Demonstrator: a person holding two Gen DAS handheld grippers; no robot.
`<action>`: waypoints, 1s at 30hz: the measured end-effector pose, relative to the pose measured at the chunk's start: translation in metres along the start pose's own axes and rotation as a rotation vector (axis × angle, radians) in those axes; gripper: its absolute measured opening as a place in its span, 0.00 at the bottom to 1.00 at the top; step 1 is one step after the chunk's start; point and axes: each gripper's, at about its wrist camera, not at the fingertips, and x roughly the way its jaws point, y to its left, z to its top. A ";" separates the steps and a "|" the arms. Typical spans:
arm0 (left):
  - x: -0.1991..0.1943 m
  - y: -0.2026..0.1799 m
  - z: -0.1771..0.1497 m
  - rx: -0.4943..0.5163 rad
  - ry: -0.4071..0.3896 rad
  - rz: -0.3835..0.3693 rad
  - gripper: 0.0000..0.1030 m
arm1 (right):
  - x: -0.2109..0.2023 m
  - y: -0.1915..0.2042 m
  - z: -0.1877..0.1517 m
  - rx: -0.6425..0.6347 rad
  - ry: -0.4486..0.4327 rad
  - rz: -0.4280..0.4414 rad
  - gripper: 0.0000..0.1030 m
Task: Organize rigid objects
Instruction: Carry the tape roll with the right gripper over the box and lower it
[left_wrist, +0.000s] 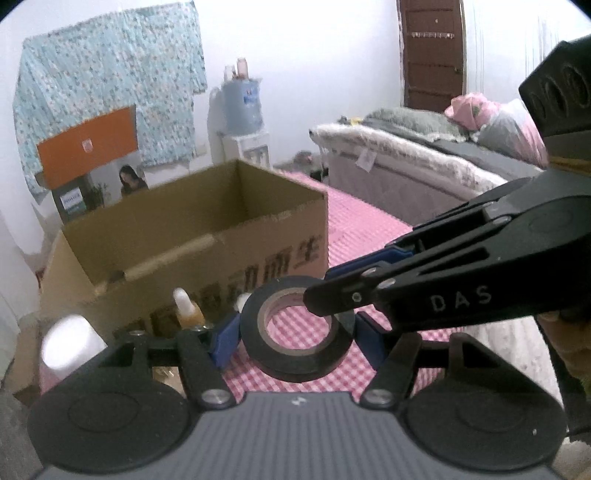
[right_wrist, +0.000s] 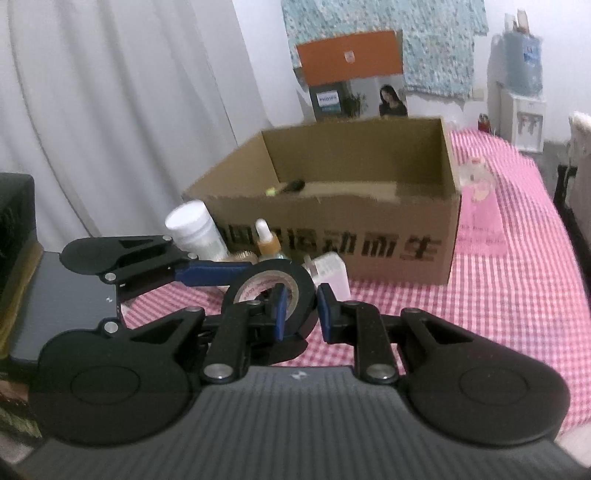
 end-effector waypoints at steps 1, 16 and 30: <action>-0.003 0.002 0.003 -0.001 -0.012 0.006 0.66 | -0.002 0.002 0.004 -0.005 -0.011 0.002 0.17; -0.015 0.058 0.088 -0.016 -0.047 0.102 0.66 | 0.007 0.006 0.113 -0.096 -0.049 0.134 0.18; 0.098 0.172 0.137 -0.128 0.262 0.012 0.66 | 0.153 -0.055 0.218 0.088 0.246 0.215 0.18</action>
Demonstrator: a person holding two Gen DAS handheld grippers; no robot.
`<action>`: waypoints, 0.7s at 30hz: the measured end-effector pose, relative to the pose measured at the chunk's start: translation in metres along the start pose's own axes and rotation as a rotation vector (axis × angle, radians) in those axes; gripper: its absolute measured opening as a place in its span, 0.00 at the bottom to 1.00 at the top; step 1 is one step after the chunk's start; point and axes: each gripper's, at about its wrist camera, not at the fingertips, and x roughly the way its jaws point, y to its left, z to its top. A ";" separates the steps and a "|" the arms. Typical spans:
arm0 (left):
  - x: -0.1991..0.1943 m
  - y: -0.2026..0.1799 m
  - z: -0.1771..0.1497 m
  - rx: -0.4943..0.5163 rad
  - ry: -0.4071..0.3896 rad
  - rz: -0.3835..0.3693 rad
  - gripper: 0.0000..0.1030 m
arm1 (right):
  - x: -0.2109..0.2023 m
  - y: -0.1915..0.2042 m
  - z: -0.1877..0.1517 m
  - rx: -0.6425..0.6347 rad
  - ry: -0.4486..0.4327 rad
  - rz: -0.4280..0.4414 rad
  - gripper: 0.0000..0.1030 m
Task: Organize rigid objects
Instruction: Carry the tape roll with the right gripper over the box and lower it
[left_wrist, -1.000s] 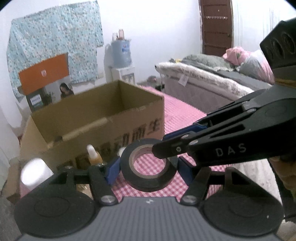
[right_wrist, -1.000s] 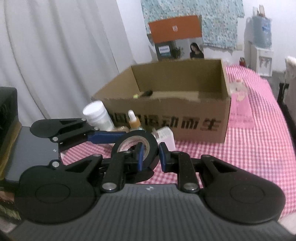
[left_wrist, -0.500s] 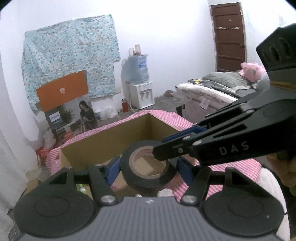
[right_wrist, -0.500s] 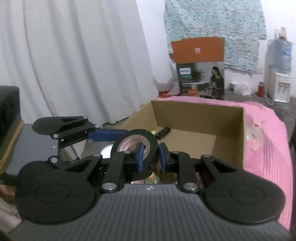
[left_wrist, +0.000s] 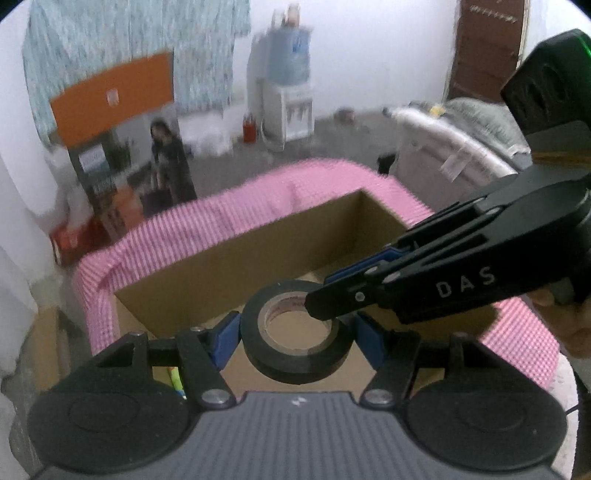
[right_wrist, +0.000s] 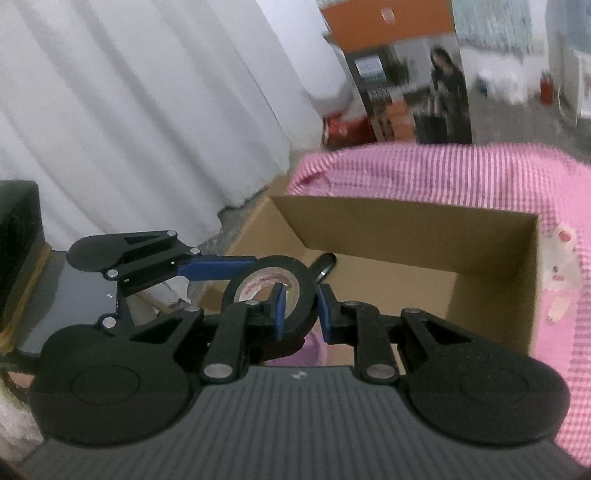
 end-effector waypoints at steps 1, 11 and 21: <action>0.008 0.006 0.003 -0.009 0.025 -0.006 0.66 | 0.010 -0.006 0.004 0.017 0.022 0.001 0.18; 0.083 0.053 0.010 -0.115 0.232 -0.046 0.66 | 0.101 -0.048 0.027 0.129 0.204 -0.004 0.18; 0.126 0.070 0.009 -0.148 0.326 -0.049 0.66 | 0.147 -0.071 0.029 0.177 0.287 -0.017 0.18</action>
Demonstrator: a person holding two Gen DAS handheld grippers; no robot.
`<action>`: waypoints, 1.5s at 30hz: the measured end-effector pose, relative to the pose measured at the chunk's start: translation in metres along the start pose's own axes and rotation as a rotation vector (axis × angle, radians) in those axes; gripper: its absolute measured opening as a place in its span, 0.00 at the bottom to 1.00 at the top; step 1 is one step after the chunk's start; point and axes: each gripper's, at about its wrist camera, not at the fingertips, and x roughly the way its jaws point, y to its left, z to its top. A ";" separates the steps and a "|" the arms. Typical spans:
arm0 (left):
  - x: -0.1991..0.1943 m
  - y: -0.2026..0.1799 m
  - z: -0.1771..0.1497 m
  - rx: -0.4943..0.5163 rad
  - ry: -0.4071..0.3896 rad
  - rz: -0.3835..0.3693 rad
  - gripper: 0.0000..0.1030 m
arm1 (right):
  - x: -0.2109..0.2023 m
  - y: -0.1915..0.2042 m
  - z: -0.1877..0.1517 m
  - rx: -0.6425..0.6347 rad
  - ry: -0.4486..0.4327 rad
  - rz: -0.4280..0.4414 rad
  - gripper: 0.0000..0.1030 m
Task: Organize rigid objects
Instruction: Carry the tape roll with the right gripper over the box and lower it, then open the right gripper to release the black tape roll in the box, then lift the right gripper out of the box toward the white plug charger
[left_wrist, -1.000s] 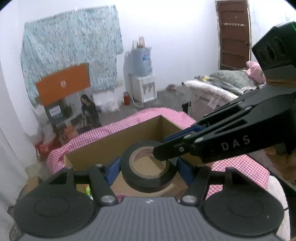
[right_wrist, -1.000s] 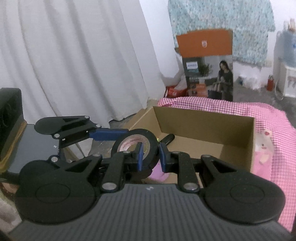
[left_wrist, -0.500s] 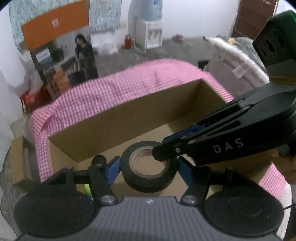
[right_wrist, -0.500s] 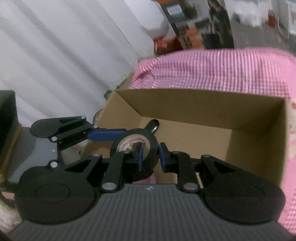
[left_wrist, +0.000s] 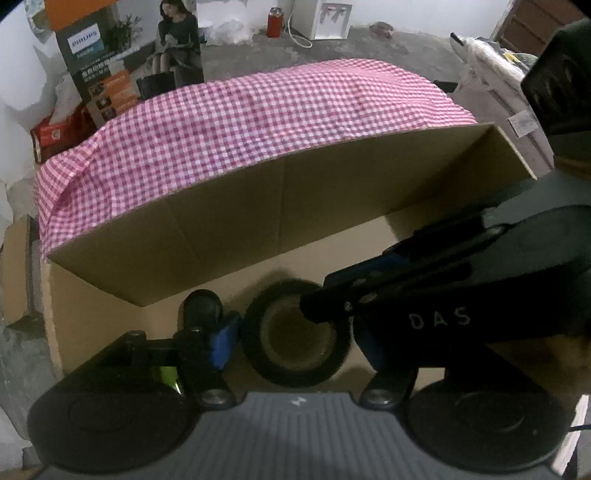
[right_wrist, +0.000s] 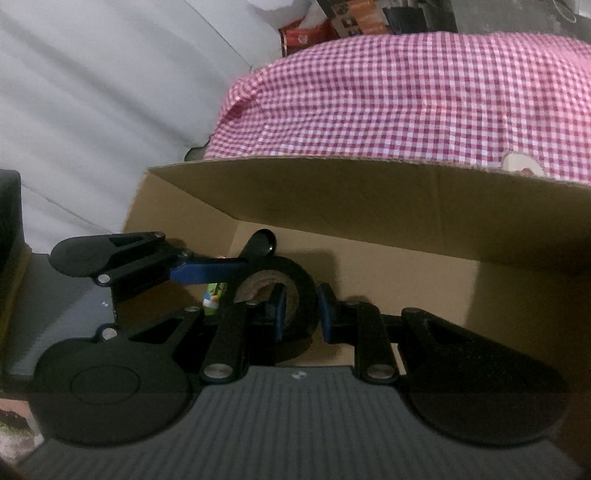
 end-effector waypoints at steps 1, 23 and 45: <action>0.001 0.000 0.001 -0.001 0.002 0.001 0.66 | 0.003 -0.001 0.000 0.005 0.005 0.008 0.18; -0.133 -0.040 -0.032 0.061 -0.293 -0.002 0.91 | -0.156 0.033 -0.078 -0.059 -0.412 0.111 0.45; -0.170 -0.150 -0.227 0.056 -0.464 -0.010 0.97 | -0.192 -0.002 -0.338 -0.037 -0.683 0.090 0.54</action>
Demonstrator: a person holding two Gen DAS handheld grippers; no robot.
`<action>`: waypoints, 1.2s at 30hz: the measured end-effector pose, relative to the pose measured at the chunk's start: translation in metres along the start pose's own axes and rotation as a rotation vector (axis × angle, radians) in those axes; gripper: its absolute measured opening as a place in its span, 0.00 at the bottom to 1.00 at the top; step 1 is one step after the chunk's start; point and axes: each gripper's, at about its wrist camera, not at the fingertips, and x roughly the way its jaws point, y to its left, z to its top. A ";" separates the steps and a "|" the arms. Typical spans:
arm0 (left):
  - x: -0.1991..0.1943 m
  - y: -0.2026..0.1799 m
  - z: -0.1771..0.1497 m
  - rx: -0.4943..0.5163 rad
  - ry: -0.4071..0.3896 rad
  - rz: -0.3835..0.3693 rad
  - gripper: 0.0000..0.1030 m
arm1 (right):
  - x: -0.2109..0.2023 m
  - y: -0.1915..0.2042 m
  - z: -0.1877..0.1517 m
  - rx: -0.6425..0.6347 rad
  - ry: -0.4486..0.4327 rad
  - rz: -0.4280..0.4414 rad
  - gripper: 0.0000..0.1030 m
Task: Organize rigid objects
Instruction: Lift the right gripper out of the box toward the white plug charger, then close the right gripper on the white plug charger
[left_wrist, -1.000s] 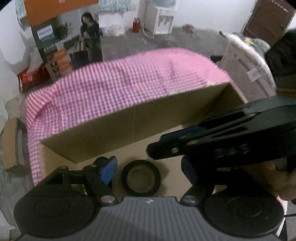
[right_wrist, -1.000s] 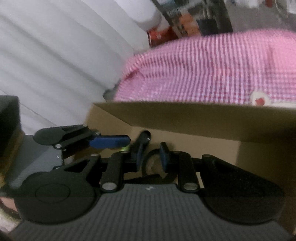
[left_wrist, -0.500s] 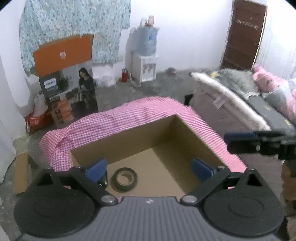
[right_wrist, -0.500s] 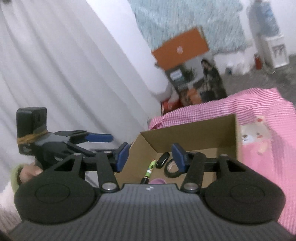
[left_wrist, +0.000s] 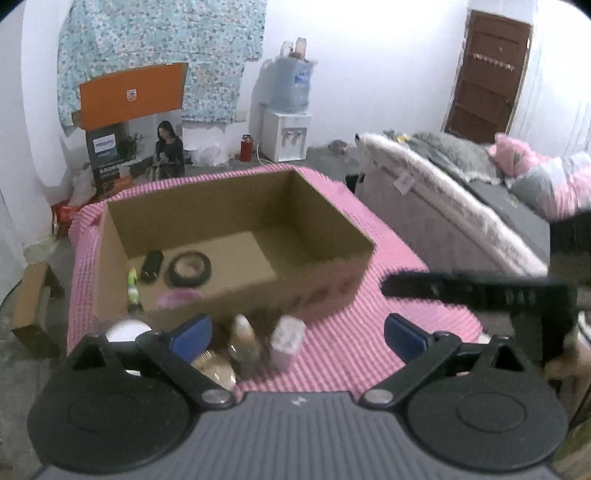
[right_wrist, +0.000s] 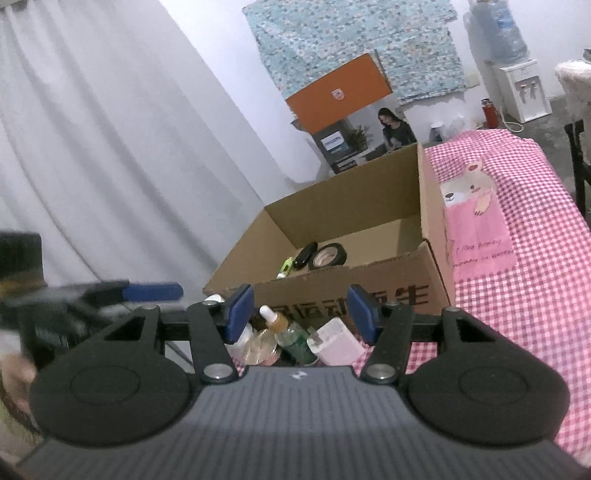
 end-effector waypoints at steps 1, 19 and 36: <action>0.002 -0.006 -0.006 0.008 0.004 0.009 0.97 | 0.002 -0.002 -0.003 -0.002 0.002 0.009 0.54; 0.059 -0.057 -0.060 0.220 0.008 0.015 0.95 | 0.045 -0.012 -0.013 -0.020 0.109 0.029 0.48; 0.100 -0.036 -0.063 0.148 0.006 0.094 0.61 | 0.110 -0.045 -0.011 0.054 0.251 0.028 0.24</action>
